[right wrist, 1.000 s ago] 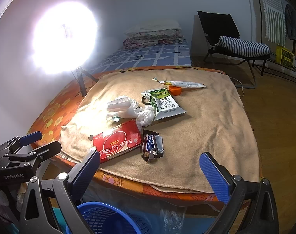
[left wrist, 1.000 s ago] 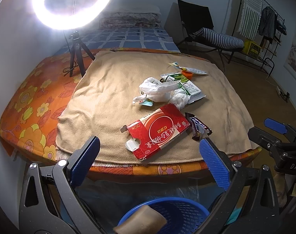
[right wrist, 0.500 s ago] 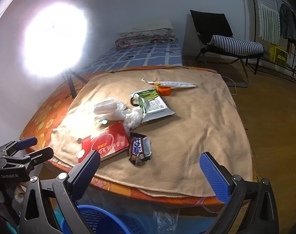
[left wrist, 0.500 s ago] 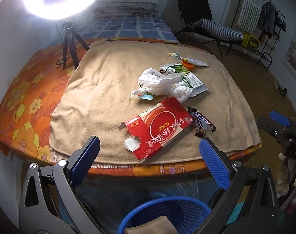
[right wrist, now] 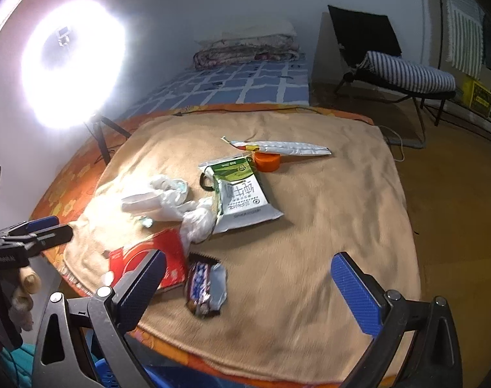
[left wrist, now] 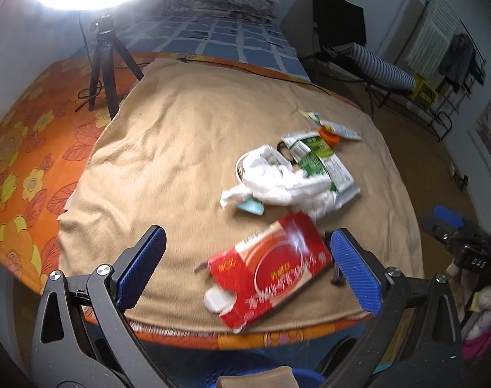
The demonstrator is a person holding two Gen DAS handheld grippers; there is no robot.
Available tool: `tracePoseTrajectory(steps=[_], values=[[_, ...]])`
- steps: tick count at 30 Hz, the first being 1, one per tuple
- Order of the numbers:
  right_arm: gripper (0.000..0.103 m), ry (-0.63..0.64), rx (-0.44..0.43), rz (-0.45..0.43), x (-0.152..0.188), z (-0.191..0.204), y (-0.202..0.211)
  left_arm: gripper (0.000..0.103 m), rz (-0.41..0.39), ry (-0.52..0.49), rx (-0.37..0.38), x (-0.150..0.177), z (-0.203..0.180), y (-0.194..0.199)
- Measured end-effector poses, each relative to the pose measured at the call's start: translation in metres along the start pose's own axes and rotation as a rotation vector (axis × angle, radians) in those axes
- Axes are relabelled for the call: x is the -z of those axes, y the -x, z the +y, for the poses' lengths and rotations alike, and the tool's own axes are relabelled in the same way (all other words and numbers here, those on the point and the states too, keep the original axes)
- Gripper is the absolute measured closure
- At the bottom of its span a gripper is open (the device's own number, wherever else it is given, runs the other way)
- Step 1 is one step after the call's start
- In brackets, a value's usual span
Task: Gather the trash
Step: 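Grasp a white plastic bag with the left tool while the right tool grasps another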
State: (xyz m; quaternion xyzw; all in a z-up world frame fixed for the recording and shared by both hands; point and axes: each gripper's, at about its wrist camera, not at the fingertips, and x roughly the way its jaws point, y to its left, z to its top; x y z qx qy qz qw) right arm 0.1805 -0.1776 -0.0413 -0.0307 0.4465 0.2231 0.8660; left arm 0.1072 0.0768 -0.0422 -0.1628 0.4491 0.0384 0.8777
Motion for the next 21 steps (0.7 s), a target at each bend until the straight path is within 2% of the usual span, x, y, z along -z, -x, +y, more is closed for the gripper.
tracePoseTrajectory(steps=[5,8,15,19,21], values=[[0.007,-0.127,-0.086,0.063,-0.011,-0.018,-0.026,0.004,0.033,0.055,0.035,-0.018,0.005,-0.023],[0.011,-0.171,-0.161,0.094,-0.013,-0.016,-0.041,0.012,0.063,0.074,0.049,-0.025,0.007,-0.040],[0.031,-0.227,-0.295,0.224,-0.008,0.006,-0.090,0.026,0.135,0.164,0.075,-0.037,0.019,-0.076],[0.039,-0.227,-0.315,0.263,-0.008,0.019,-0.111,0.031,0.176,0.216,0.109,-0.037,0.023,-0.094],[0.040,-0.245,-0.316,0.272,-0.009,0.021,-0.118,0.033,0.183,0.216,0.116,-0.039,0.021,-0.101]])
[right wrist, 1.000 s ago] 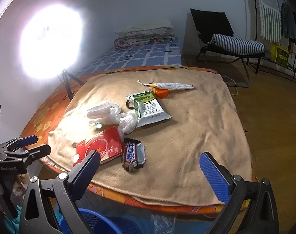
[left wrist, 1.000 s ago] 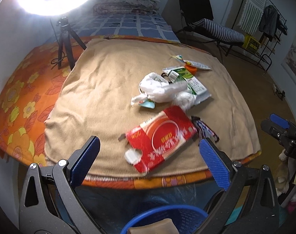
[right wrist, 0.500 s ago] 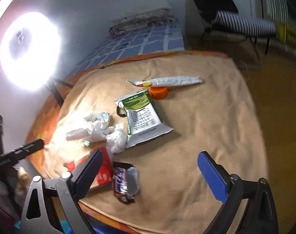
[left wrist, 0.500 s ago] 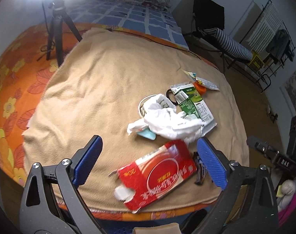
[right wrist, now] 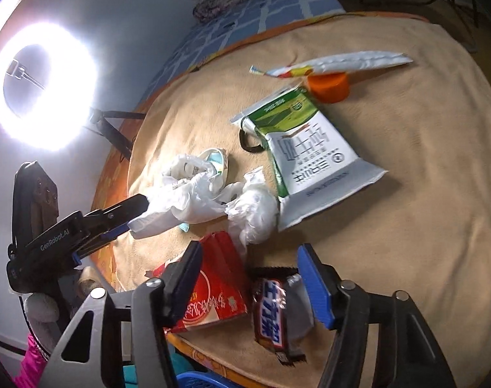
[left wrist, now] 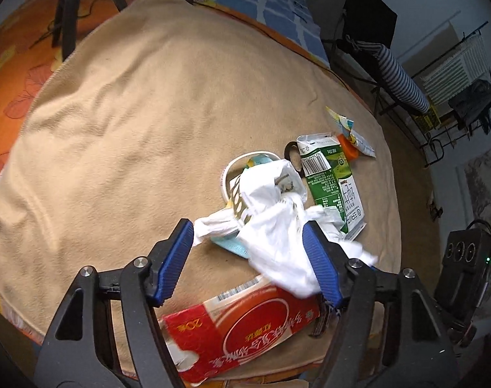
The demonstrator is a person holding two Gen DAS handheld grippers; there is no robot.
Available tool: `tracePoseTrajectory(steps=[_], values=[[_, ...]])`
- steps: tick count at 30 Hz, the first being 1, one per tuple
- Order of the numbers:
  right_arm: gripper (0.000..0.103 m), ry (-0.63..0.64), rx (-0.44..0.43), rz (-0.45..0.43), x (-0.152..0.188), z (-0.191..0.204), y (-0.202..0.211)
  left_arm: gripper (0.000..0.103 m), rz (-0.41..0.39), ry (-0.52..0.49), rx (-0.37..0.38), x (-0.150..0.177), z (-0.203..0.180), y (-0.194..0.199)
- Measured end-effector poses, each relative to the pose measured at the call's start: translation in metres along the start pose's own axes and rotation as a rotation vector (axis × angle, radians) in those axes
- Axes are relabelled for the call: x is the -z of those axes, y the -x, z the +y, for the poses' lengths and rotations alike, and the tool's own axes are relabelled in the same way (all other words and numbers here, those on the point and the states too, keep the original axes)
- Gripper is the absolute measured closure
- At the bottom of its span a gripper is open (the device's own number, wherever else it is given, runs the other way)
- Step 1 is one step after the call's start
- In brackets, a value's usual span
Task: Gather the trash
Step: 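Grasp a white plastic bag with the left tool while the right tool grasps another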
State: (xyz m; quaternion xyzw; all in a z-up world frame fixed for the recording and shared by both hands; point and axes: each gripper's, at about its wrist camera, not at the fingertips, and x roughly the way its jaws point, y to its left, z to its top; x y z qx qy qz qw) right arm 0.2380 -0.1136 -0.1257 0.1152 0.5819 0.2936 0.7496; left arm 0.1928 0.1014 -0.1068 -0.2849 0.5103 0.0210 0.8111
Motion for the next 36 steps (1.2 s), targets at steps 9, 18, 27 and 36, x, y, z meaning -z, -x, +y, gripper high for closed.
tracePoseTrajectory(steps=[9,18,27,36], values=[[0.054,-0.118,-0.026,0.042,-0.007,-0.013,-0.026,0.070,0.002,0.009,0.029,-0.007,-0.001,-0.014],[0.083,-0.167,-0.067,0.055,-0.011,-0.017,-0.046,0.088,-0.061,0.014,0.055,-0.012,0.003,0.003],[0.088,-0.097,-0.119,-0.029,-0.008,-0.001,-0.021,0.092,-0.133,0.020,0.081,-0.018,0.003,0.028],[0.088,0.004,-0.124,-0.122,-0.012,0.022,0.016,0.094,-0.215,-0.015,0.107,-0.030,-0.003,0.058]])
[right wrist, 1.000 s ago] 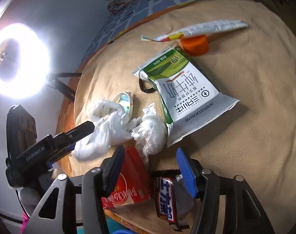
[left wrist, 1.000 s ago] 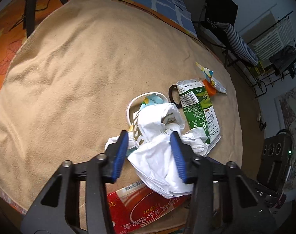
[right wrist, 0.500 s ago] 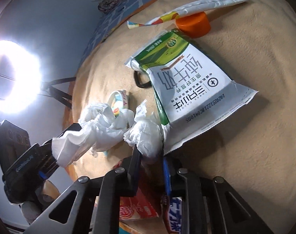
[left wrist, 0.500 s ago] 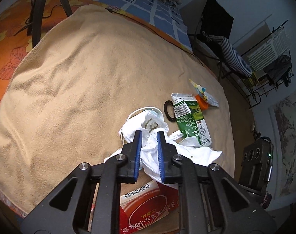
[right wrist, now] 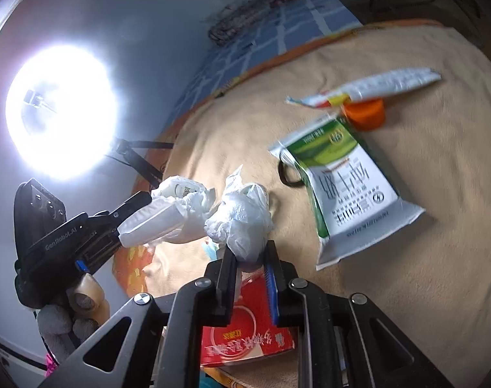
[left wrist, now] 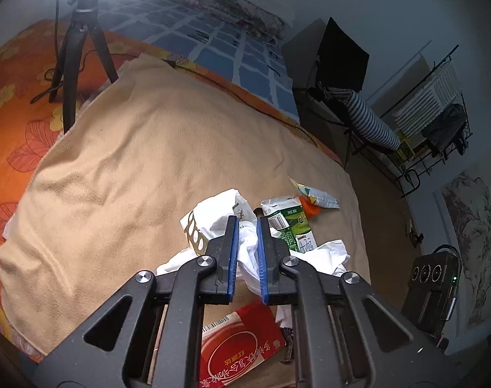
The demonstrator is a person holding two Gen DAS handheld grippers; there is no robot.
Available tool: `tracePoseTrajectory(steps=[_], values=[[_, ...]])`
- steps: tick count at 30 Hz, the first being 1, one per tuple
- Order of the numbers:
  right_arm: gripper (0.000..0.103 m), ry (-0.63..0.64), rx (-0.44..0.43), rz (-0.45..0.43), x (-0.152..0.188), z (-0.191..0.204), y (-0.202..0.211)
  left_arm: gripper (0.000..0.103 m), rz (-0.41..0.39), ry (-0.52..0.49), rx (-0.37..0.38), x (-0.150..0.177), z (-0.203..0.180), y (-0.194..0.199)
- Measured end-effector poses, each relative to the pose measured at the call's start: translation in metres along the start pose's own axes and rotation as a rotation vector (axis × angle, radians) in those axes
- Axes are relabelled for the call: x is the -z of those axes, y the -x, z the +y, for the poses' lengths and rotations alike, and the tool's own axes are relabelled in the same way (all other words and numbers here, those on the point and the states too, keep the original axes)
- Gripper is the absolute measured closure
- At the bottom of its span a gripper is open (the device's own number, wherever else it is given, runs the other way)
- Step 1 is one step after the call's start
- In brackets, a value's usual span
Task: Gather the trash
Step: 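Grasp a white plastic bag with the left tool while the right tool grasps another, then carry both white bags over the blue basket and open both tools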
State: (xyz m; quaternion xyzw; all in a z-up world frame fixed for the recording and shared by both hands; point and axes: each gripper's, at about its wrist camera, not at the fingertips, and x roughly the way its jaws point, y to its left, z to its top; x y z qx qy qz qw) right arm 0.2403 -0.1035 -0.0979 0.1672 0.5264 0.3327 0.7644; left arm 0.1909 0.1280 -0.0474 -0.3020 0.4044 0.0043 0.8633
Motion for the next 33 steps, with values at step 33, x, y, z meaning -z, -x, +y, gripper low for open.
tracePoseTrajectory(steps=[33], values=[[0.089,0.397,0.099,0.114,0.195,0.059,0.087,0.094,0.210,-0.242,0.032,0.216,-0.007,0.126]])
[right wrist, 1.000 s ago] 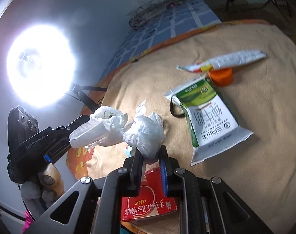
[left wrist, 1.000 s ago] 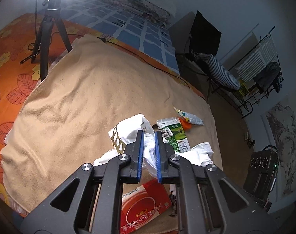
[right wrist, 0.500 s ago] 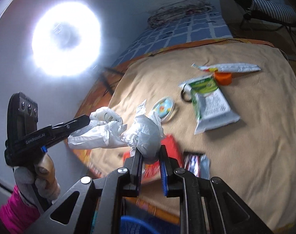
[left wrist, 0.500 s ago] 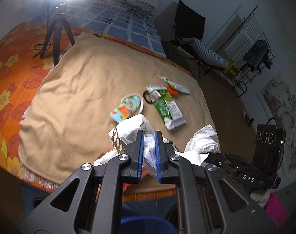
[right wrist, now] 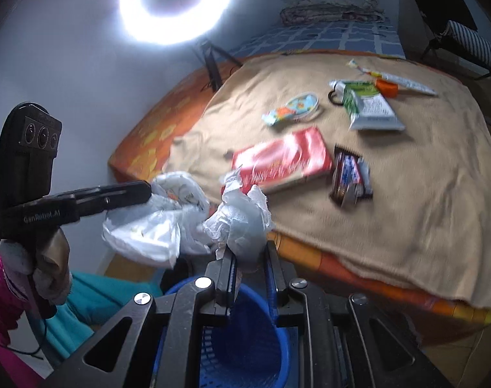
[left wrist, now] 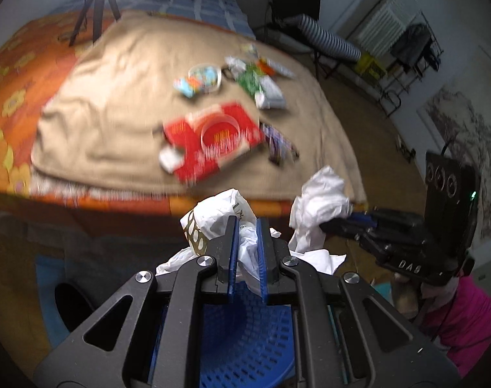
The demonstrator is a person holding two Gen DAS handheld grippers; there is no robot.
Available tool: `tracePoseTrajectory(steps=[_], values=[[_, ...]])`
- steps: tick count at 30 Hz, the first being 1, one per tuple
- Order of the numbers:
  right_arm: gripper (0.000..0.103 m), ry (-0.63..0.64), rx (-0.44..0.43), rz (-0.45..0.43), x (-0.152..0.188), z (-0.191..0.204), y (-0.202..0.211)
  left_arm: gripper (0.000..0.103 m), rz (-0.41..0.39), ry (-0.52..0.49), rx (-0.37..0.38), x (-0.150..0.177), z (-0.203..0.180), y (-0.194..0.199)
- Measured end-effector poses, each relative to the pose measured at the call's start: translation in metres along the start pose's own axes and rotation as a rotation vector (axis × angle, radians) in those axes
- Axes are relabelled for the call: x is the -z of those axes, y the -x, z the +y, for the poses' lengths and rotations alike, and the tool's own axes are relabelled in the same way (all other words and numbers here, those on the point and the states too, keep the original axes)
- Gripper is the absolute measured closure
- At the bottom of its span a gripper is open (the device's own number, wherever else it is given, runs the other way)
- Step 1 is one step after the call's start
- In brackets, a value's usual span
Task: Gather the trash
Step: 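Carry both white bags over the blue basket and open both tools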
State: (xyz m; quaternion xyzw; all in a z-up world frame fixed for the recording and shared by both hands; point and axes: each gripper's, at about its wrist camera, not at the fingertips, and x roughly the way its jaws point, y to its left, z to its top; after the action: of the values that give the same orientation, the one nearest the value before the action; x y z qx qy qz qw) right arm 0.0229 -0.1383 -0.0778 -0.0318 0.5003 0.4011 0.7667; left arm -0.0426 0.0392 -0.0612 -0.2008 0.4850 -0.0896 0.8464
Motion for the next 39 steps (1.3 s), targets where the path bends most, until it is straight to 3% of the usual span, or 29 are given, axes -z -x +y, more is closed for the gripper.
tracePoseTrajectory(steps=[6,15,25,29,31,39], values=[[0.089,0.020,0.016,0.069,0.036,0.007,-0.012,0.094,0.092,-0.025,-0.022,0.041,0.000,-0.017],[0.088,0.023,0.012,0.246,0.091,0.011,-0.053,0.094,0.268,-0.071,-0.059,0.094,0.008,-0.053],[0.083,0.043,0.024,0.336,0.111,0.016,-0.076,0.093,0.362,-0.132,-0.080,0.115,0.003,-0.069],[0.070,0.040,0.036,0.323,0.110,0.015,-0.076,0.075,0.364,-0.123,-0.084,0.115,0.006,-0.073],[0.057,0.036,0.043,0.316,0.109,0.014,-0.075,0.074,0.356,-0.121,-0.087,0.113,0.007,-0.072],[0.045,0.038,0.065,0.281,0.105,0.012,-0.068,0.071,0.327,-0.100,-0.102,0.104,0.013,-0.067]])
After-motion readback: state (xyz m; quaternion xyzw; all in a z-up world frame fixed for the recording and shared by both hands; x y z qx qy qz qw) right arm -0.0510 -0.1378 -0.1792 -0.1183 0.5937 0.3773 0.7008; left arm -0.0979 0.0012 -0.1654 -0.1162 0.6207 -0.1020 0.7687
